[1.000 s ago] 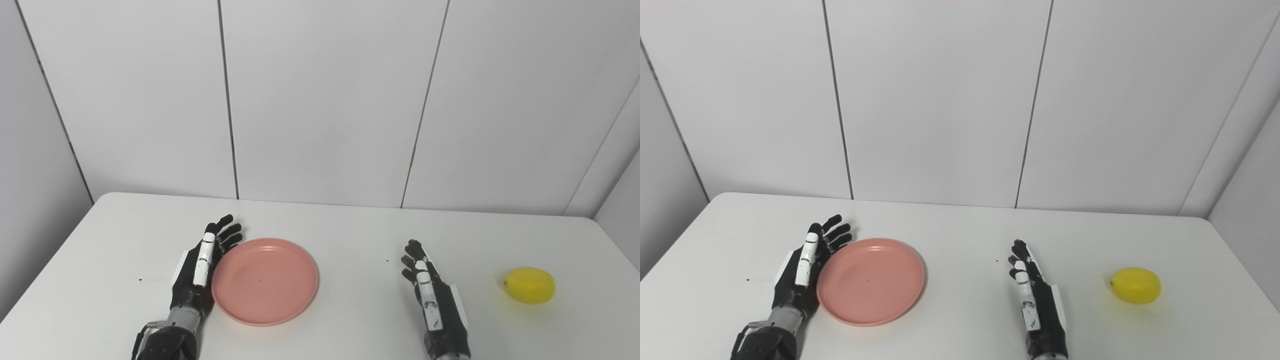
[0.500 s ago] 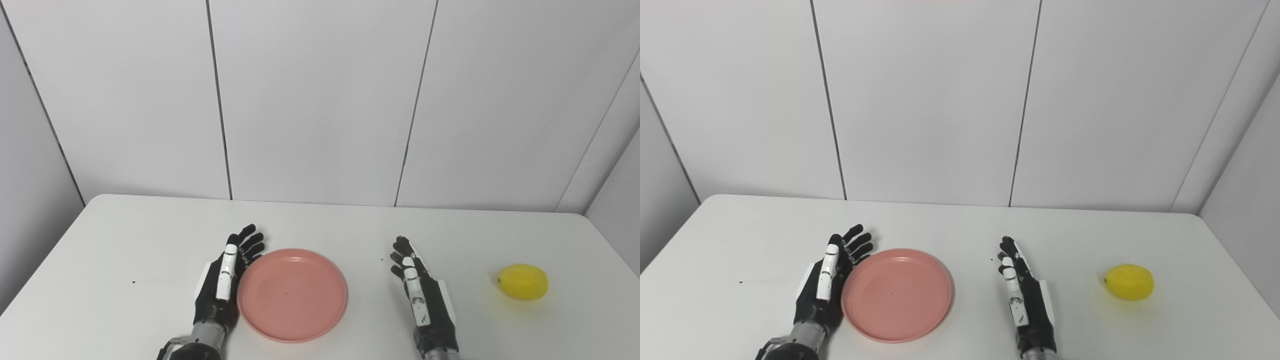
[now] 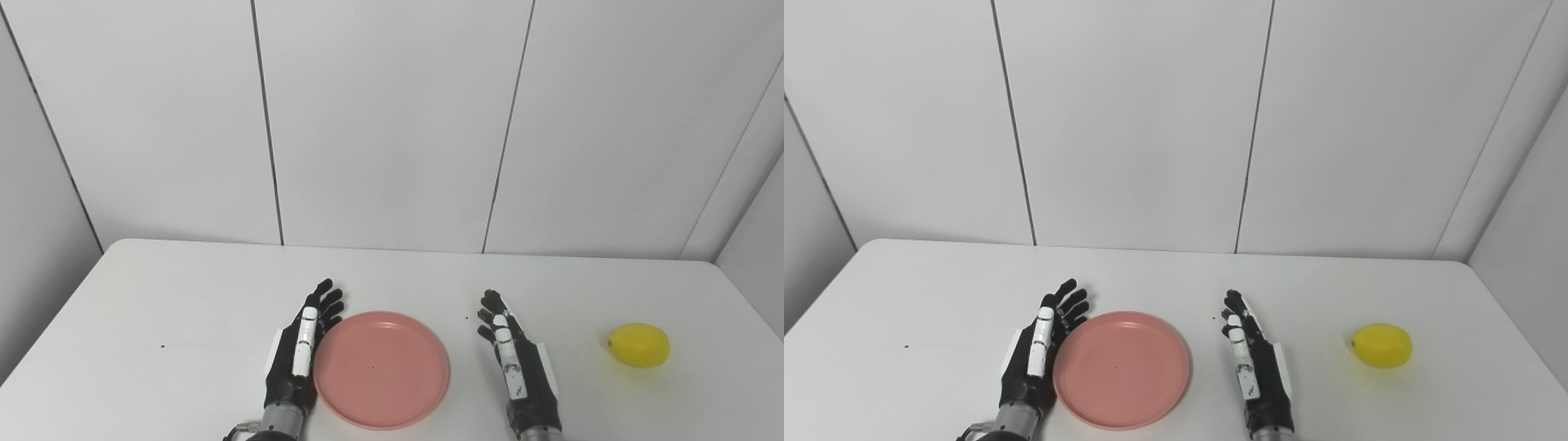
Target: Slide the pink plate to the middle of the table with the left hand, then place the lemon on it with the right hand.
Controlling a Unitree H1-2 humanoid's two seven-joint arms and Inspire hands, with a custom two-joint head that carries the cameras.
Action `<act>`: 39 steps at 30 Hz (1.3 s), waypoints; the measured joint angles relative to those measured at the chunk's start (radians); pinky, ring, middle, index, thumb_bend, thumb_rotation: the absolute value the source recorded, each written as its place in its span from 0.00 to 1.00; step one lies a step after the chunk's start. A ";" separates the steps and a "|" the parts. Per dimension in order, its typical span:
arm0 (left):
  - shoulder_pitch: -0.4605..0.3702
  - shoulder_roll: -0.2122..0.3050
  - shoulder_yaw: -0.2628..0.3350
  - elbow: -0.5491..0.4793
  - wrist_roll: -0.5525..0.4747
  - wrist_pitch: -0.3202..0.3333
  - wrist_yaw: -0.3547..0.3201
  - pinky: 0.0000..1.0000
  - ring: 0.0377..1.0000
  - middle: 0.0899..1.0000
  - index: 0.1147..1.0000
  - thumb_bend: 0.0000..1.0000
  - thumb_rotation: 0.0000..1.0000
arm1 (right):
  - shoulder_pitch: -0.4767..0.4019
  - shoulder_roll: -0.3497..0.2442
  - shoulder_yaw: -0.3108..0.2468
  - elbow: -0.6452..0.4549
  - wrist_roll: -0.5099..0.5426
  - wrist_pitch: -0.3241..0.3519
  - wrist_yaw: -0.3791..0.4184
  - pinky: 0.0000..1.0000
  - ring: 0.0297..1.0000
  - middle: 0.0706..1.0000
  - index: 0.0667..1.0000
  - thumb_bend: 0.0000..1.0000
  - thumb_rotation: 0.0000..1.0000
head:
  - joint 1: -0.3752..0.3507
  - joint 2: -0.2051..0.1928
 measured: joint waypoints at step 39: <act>-0.035 -0.023 -0.061 0.066 0.046 -0.044 -0.011 0.91 0.90 0.88 0.88 0.53 1.00 | -0.001 -0.084 -0.171 -0.334 -0.343 0.192 -0.186 0.80 0.88 0.89 0.89 0.58 0.45 | -0.092 0.087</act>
